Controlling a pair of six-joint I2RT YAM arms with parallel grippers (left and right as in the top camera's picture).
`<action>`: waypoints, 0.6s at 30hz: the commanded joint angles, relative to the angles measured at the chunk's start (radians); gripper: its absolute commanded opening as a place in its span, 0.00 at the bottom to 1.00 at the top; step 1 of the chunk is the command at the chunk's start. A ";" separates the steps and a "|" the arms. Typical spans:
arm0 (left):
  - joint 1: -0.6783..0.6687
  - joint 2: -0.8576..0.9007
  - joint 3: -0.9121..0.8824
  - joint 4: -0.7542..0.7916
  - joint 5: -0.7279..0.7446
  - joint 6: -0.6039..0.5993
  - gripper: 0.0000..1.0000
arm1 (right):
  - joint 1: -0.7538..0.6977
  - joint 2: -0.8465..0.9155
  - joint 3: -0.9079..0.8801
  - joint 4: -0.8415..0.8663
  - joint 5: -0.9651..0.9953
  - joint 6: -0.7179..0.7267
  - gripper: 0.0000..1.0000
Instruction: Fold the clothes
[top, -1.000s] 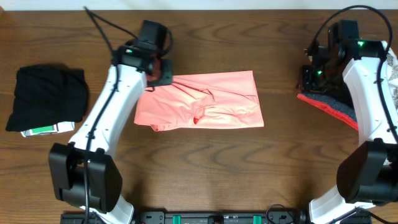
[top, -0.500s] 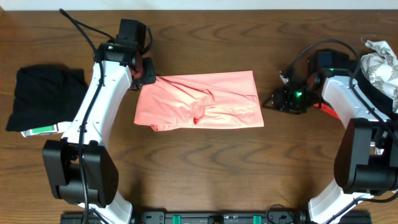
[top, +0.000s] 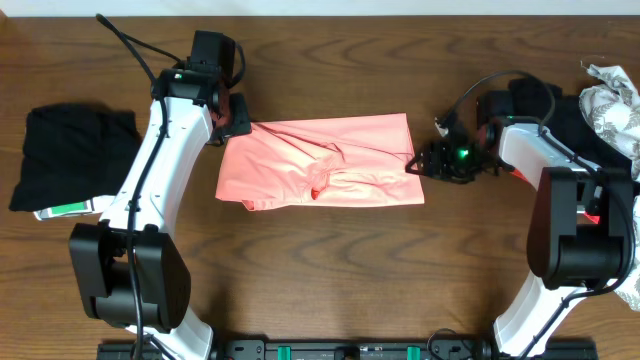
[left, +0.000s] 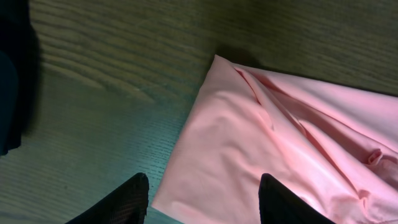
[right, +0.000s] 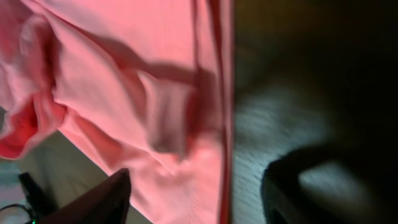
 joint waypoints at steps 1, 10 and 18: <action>0.001 0.014 0.006 -0.005 -0.011 -0.004 0.58 | 0.020 0.092 -0.012 0.033 0.042 0.024 0.69; 0.001 0.014 0.006 -0.005 -0.011 -0.004 0.58 | 0.092 0.204 -0.011 0.092 0.015 0.047 0.70; 0.001 0.014 0.006 -0.005 -0.011 -0.004 0.58 | 0.113 0.210 -0.011 0.130 0.051 0.109 0.48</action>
